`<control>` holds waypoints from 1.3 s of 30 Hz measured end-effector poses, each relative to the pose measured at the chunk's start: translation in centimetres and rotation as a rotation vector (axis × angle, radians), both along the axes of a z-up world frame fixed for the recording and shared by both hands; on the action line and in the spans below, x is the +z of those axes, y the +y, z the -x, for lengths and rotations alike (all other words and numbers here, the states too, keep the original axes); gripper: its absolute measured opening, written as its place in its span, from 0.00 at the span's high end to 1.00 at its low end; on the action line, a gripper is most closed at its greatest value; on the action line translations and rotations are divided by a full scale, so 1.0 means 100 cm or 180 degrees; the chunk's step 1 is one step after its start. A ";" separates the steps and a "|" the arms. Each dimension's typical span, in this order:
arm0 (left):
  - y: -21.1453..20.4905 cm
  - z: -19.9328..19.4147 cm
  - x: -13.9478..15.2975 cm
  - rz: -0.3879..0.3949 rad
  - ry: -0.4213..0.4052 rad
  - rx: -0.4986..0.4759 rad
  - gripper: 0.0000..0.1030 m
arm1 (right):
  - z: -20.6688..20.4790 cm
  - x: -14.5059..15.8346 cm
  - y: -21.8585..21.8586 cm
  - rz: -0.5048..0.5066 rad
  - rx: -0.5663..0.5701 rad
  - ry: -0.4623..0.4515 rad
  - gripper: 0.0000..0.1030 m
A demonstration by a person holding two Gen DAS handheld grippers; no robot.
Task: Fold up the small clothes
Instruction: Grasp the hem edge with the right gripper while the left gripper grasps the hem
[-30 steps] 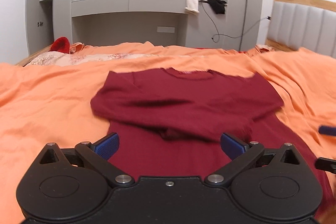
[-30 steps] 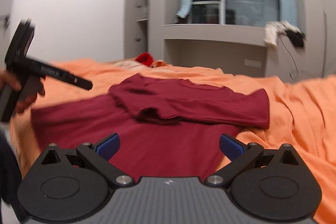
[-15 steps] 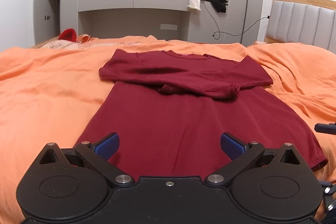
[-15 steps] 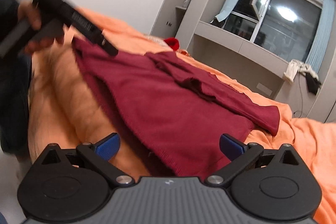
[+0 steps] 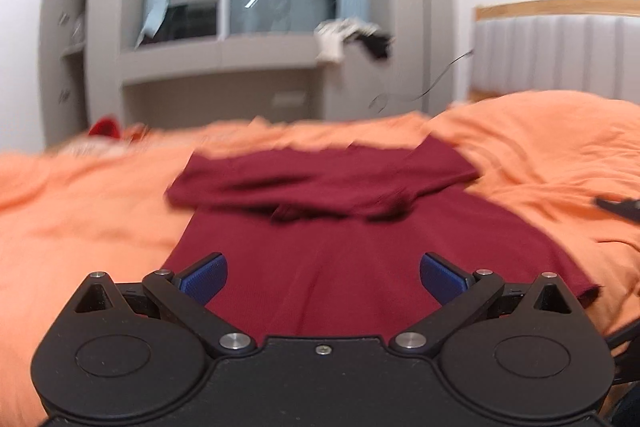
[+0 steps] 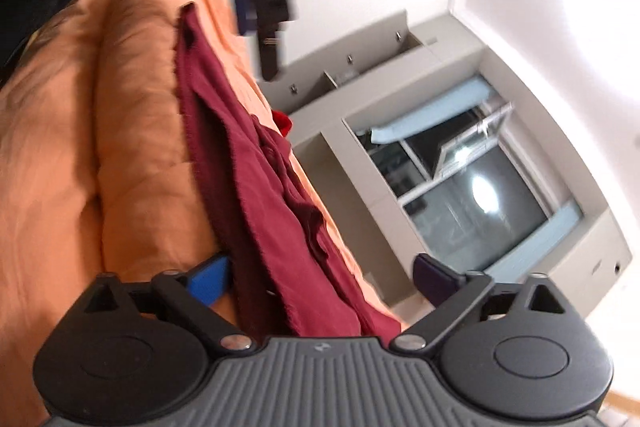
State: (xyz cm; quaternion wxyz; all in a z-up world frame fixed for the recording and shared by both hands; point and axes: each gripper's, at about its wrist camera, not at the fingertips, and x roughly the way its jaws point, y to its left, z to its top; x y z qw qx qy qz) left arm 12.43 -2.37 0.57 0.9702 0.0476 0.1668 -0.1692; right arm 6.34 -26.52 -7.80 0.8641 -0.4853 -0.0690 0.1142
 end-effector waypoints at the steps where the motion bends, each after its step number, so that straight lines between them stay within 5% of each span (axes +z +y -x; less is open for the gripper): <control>1: -0.002 0.004 0.001 -0.0027 -0.0069 -0.0048 0.01 | 0.000 -0.002 0.002 0.0017 0.0012 0.0000 0.17; 3: -0.007 0.008 0.000 -0.0093 -0.0096 -0.0120 0.01 | -0.001 -0.003 0.006 0.0012 0.0021 0.0022 0.29; 5: -0.012 0.010 -0.003 -0.0168 -0.0079 -0.0165 0.01 | -0.005 -0.004 0.010 -0.0009 0.0003 0.0089 0.54; 11: -0.022 0.016 -0.009 -0.0331 -0.0089 -0.0376 0.01 | -0.010 -0.008 0.025 -0.0012 -0.0021 0.0333 0.91; 18: -0.042 0.028 -0.027 -0.0886 -0.0169 -0.0613 0.01 | -0.003 0.026 0.010 -0.0544 -0.0047 0.0212 0.93; 24: -0.050 0.008 -0.041 -0.1290 -0.0068 -0.0089 0.01 | 0.000 0.036 -0.003 -0.0601 -0.0181 0.0034 0.94; 31: -0.032 -0.004 -0.040 -0.1419 -0.0115 0.0692 0.32 | -0.006 0.038 -0.009 -0.0644 -0.0308 0.0013 0.93; 39: -0.022 0.012 -0.042 -0.1623 -0.0187 0.0730 0.67 | -0.004 0.030 -0.007 -0.0658 -0.0412 0.0216 0.82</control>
